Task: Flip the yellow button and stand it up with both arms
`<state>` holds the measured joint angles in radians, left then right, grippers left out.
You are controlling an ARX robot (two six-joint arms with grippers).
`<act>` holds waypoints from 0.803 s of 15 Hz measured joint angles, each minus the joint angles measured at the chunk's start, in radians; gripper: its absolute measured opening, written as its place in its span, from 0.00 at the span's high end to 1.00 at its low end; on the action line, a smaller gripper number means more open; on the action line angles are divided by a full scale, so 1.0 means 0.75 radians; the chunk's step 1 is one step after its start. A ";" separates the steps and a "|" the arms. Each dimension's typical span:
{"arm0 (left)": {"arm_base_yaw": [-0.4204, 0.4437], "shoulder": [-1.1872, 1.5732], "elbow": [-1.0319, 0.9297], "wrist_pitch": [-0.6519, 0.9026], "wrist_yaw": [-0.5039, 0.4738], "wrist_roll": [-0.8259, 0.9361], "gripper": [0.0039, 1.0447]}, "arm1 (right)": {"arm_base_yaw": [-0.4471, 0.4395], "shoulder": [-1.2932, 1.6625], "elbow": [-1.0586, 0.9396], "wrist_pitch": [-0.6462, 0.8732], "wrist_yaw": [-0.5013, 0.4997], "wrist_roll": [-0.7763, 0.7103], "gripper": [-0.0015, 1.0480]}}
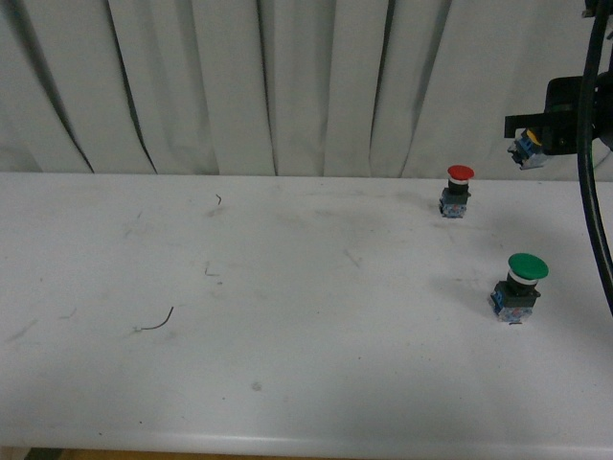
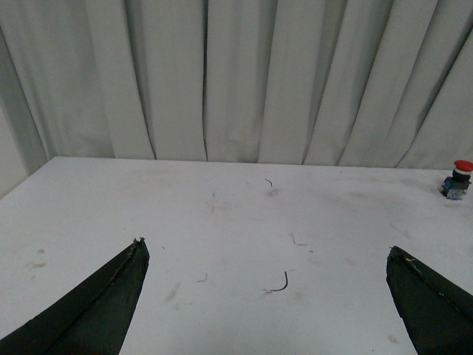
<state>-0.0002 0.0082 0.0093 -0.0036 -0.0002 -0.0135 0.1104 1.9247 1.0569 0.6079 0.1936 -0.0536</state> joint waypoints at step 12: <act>0.000 0.000 0.000 -0.001 0.000 0.000 0.06 | 0.089 0.377 0.400 -0.523 0.150 0.143 0.66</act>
<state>-0.0002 0.0082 0.0093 -0.0040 -0.0002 -0.0135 0.1768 2.2078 1.3567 0.2157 0.3061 0.0536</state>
